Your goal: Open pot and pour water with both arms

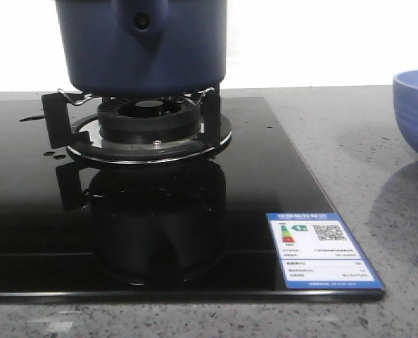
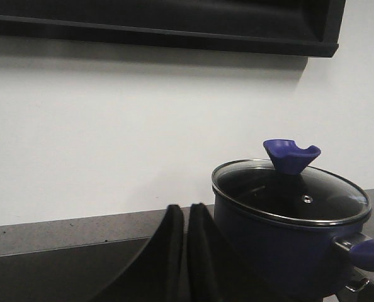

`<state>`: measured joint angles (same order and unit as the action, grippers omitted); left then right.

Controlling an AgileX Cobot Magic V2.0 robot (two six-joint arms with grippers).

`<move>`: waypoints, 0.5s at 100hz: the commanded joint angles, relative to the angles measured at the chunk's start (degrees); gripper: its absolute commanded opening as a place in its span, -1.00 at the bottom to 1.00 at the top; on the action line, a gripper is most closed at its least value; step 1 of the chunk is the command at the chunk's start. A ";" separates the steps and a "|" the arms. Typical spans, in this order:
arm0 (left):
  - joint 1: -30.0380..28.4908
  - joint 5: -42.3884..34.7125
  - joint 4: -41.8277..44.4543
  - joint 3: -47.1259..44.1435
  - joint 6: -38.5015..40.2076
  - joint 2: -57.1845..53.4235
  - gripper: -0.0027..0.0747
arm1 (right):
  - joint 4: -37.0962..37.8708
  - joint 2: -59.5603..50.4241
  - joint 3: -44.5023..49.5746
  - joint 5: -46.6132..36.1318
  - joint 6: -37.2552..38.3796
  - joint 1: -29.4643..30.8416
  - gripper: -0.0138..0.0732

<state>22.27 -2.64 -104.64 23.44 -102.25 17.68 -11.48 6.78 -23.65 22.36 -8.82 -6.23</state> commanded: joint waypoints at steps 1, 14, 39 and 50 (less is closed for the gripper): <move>0.08 1.82 -1.80 1.48 0.45 0.50 -0.98 | -0.46 0.65 -1.39 -4.81 -0.71 -0.06 -0.83; 0.08 1.94 -1.80 1.39 0.45 0.50 -0.98 | -0.46 0.65 -1.39 -4.81 -0.71 -0.06 -0.83; -0.02 4.59 28.32 0.52 19.85 0.39 -0.98 | -0.46 0.65 -1.39 -4.81 -0.71 -0.06 -0.83; -0.02 4.71 72.59 -1.79 63.35 0.25 -0.98 | -0.46 0.65 -1.39 -4.81 -0.71 -0.06 -0.83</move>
<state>22.27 1.48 -61.33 21.67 -68.99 17.68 -11.48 6.78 -23.65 22.36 -8.82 -6.23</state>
